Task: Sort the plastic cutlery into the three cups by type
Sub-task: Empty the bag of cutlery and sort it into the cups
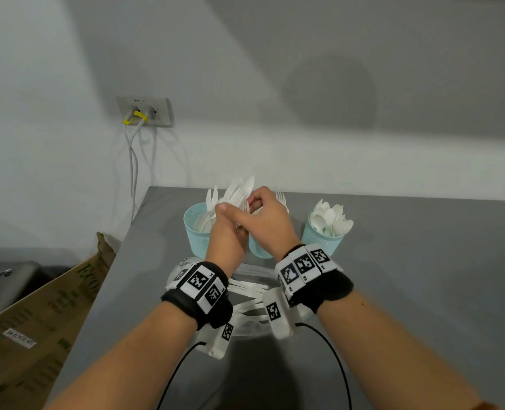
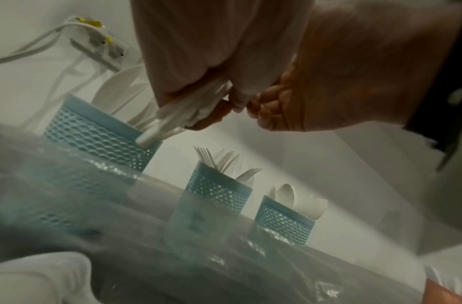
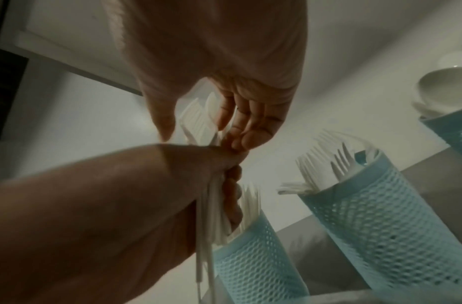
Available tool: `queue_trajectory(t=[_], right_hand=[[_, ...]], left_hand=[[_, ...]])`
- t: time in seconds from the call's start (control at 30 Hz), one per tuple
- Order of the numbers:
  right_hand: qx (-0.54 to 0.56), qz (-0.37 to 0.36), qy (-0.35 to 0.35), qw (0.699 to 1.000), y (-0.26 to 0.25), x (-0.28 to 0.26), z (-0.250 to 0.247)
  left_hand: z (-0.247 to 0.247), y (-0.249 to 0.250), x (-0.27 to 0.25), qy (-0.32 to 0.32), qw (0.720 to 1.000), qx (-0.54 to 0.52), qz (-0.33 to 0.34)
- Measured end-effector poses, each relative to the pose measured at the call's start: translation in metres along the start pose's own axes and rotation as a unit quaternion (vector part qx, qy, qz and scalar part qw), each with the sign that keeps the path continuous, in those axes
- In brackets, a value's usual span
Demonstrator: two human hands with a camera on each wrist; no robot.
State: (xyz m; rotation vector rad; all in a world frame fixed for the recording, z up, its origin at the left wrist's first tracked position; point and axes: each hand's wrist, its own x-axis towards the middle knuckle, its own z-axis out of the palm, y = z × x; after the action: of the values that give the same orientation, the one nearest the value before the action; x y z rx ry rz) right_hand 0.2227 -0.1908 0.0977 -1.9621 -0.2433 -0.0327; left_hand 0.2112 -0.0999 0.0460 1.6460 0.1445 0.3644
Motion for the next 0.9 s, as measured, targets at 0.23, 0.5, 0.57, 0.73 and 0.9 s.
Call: queue_trajectory(t=[0.23,0.5,0.57,0.73,0.9], right_hand=[[0.002,-0.008,-0.007,1.0,0.004,0.008,-0.001],[-0.008,0.031,-0.057,0.998,0.014,0.0,-0.004],[-0.02,0.034,-0.047,0.998,0.017,0.0,-0.005],[0.012,0.059,-0.032,0.998,0.008,0.005,-0.024],[0.076,0.048,0.027,0.996,-0.007,0.018,-0.051]], left_hand=[[-0.009,0.002,0.0,-0.045,0.995,0.009,-0.093],[-0.004,0.003,-0.006,-0.109,0.987,-0.001,-0.118],[-0.004,0.004,-0.008,-0.121,0.985,-0.008,-0.12],[-0.009,-0.001,-0.009,-0.171,0.977,-0.03,-0.125],[-0.007,0.004,-0.011,-0.185,0.967,-0.114,-0.13]])
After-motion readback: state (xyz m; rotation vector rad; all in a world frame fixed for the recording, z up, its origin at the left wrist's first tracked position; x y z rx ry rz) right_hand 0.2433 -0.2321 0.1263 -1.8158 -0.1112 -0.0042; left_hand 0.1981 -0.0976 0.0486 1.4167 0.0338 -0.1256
